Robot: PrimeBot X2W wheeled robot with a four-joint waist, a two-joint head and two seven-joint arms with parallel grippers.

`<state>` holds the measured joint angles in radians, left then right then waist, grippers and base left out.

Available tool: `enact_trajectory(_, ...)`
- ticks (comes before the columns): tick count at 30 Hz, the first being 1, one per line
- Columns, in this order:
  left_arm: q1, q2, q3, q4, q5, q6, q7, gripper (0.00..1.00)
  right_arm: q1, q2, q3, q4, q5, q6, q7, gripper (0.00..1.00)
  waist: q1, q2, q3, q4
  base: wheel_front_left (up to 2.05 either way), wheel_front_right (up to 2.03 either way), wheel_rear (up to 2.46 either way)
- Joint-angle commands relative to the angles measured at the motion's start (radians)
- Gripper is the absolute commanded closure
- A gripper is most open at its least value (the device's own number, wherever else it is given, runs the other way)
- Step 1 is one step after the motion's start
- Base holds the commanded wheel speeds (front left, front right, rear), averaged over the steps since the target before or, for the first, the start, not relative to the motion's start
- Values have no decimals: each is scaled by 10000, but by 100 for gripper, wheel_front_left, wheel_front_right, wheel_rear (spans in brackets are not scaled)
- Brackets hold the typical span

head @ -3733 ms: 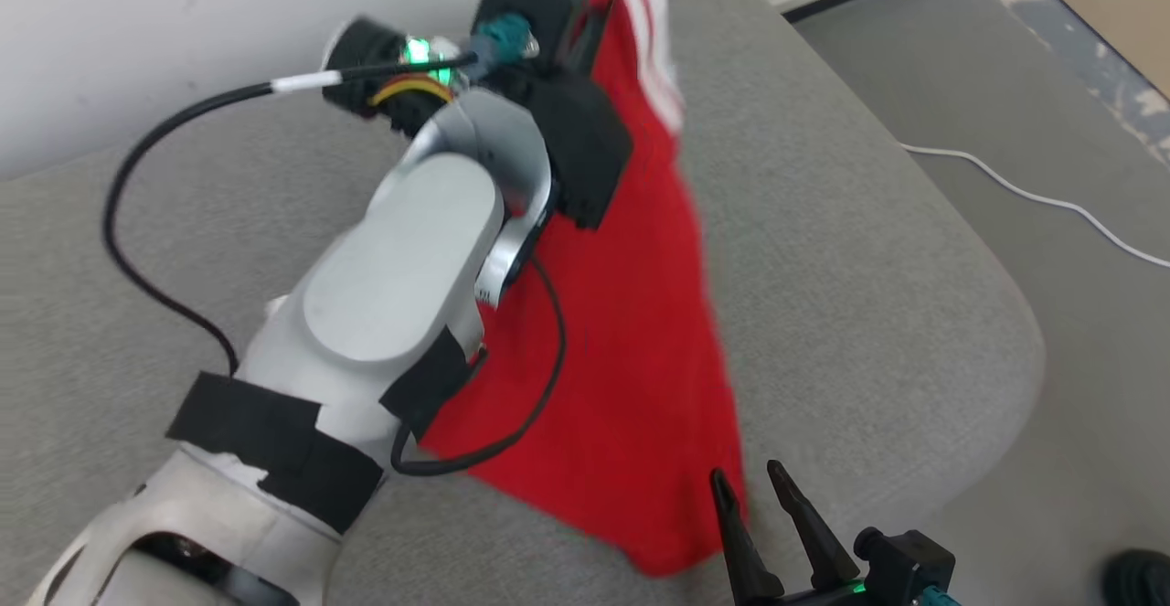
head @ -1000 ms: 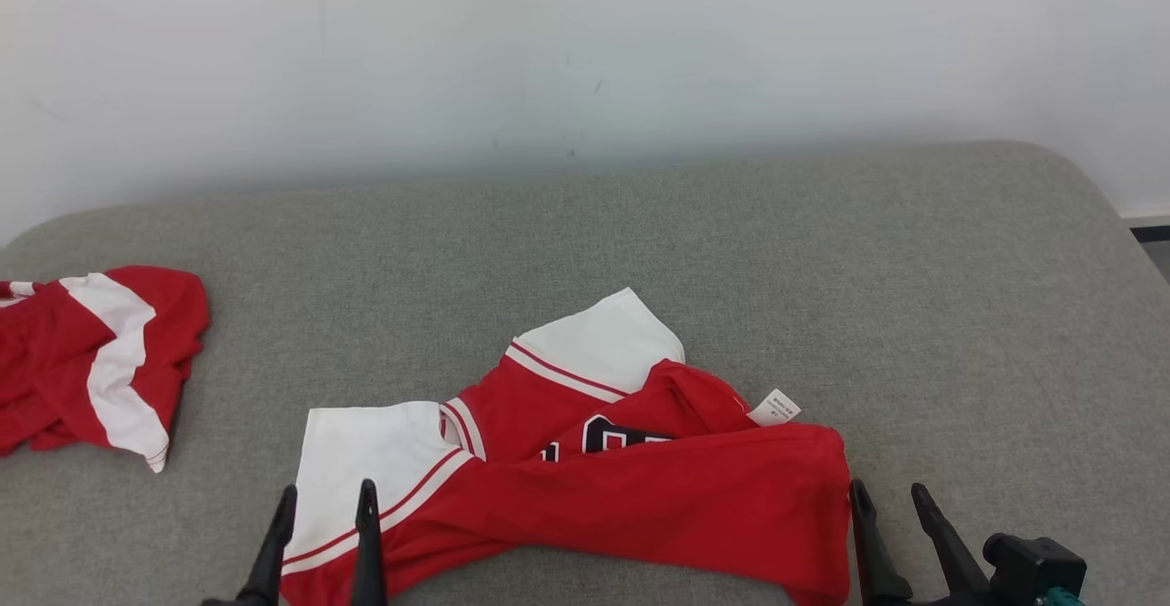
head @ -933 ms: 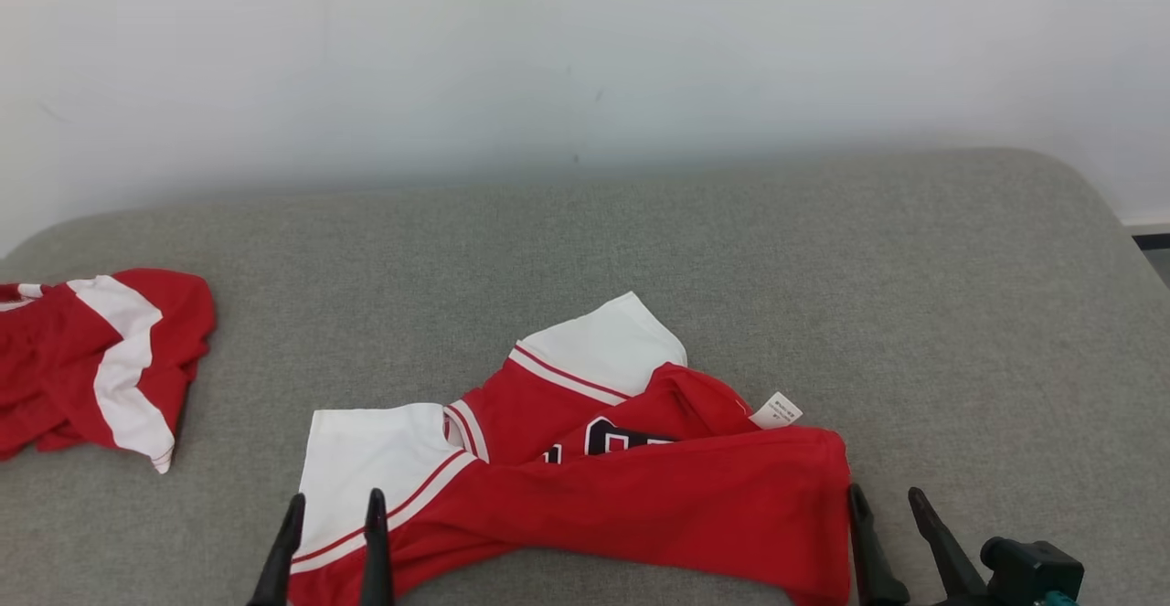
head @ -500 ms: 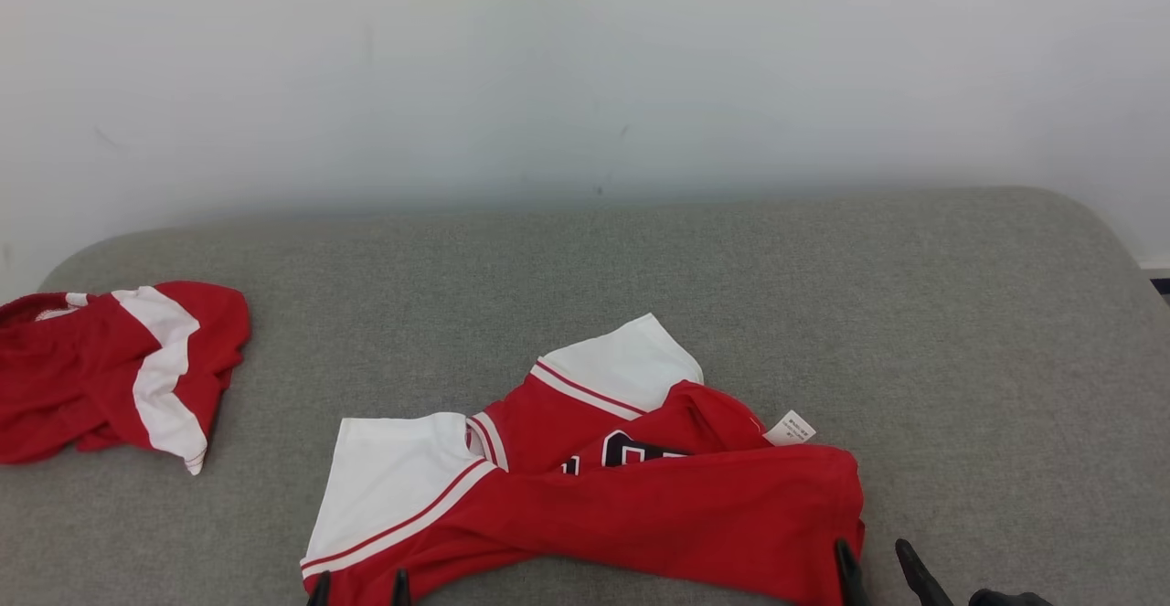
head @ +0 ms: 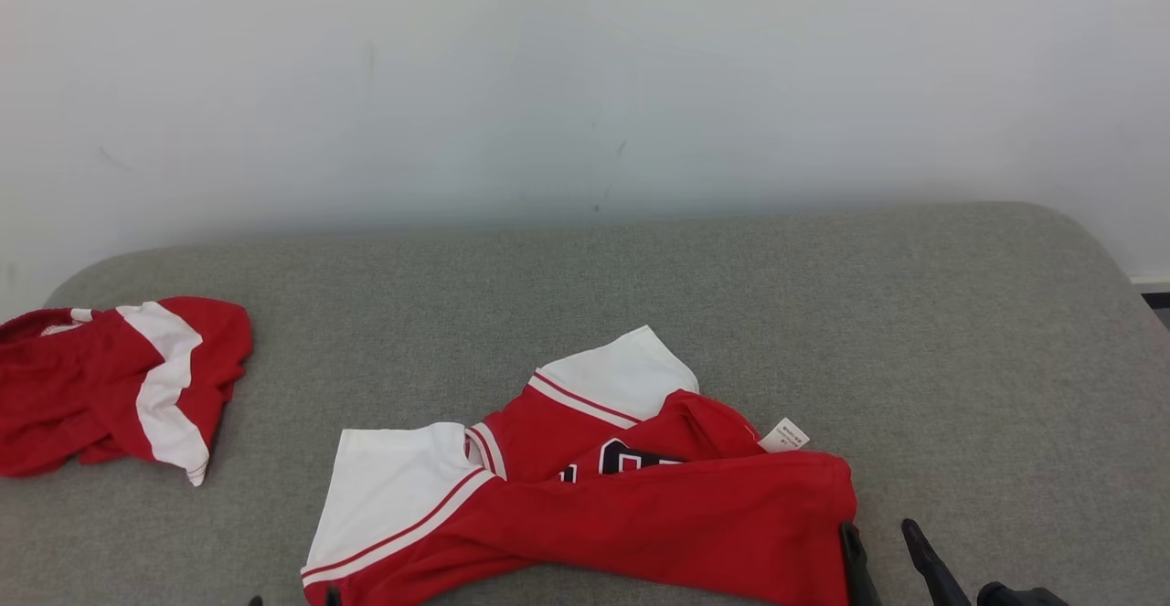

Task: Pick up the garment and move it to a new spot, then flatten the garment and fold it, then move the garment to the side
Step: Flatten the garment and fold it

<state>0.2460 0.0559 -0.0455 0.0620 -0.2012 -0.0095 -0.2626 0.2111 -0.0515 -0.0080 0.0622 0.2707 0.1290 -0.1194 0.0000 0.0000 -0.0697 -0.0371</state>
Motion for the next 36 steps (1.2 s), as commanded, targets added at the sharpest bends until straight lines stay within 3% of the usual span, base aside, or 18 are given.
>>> enact_trajectory(1, -155, -21, 198, 98, 90, -47, -32, 0, -66, 23, 37, -69, -75, 36, -66, 0, 0, 0, -5, -2, 0, 0, 0)
enact_trajectory(10, -360, -45, 739, 494, 160, -265, -32, 0, -149, 23, -52, -224, -317, 36, 115, 0, 0, 0, -49, 101, 0, 0, 0)
enact_trajectory(28, -731, -62, 505, 1259, -185, -507, 36, 0, -303, 22, -440, -356, -213, 36, 1030, 0, 0, 0, 135, 155, 0, 0, 0)
enact_trajectory(32, -1856, 200, 315, 1673, -322, -688, 929, 0, -537, 23, -638, -651, -330, 36, 1987, 0, 0, 0, 307, 200, 0, 0, 0)
enact_trajectory(36, -3278, 538, 155, 2377, -443, -763, 2602, 0, -1075, 25, -970, -992, -447, 36, 3470, 0, 0, 0, 550, 114, 0, 0, 0)
